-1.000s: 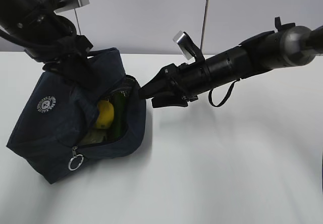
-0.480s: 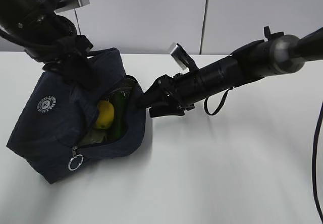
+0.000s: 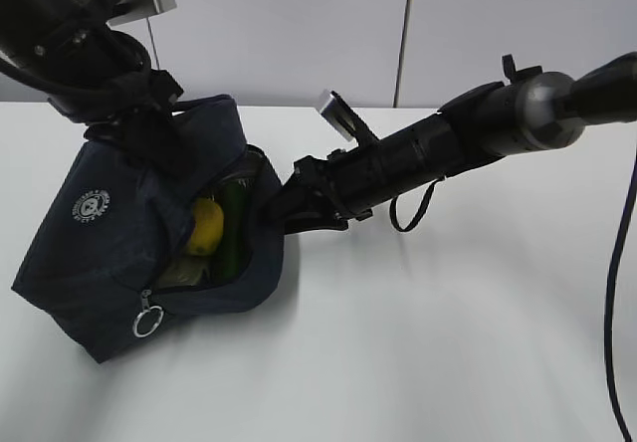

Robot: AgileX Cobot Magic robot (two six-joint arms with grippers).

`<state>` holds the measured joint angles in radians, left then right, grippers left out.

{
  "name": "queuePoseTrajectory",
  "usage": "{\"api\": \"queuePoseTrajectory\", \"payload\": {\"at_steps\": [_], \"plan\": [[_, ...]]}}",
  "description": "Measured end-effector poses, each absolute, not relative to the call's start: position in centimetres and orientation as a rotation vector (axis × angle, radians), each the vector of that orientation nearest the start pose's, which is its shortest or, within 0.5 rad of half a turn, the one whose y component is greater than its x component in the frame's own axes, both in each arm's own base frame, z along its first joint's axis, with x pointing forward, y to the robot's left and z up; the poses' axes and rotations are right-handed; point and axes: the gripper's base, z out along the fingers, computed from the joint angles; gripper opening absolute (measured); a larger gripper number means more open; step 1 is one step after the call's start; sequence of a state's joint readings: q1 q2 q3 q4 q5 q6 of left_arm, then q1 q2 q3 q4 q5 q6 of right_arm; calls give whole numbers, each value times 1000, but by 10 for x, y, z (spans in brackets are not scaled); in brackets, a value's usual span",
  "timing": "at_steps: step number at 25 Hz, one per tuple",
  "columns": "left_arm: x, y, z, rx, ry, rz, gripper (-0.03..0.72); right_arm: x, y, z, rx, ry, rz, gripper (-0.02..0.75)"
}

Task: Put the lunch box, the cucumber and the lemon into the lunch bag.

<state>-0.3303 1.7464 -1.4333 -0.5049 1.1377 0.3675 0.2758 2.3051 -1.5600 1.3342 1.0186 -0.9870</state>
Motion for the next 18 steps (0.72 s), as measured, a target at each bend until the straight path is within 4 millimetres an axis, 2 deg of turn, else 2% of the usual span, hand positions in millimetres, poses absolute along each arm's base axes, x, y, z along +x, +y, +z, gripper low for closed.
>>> {"api": "queuePoseTrajectory", "payload": {"at_steps": [5,6,8,12,18], "plan": [[325,-154,281,747,2750,-691,16,419,197,128,-508,2429,1423,59],[325,-154,281,747,2750,-691,16,419,197,128,-502,2424,1428,29],[325,-154,281,748,2752,-692,16,420,198,129,-491,2415,1436,1],[325,-154,280,749,2754,-693,16,420,198,130,-481,2406,1458,0],[324,-154,281,753,2762,-705,16,420,202,144,-529,2353,1542,0]]}}
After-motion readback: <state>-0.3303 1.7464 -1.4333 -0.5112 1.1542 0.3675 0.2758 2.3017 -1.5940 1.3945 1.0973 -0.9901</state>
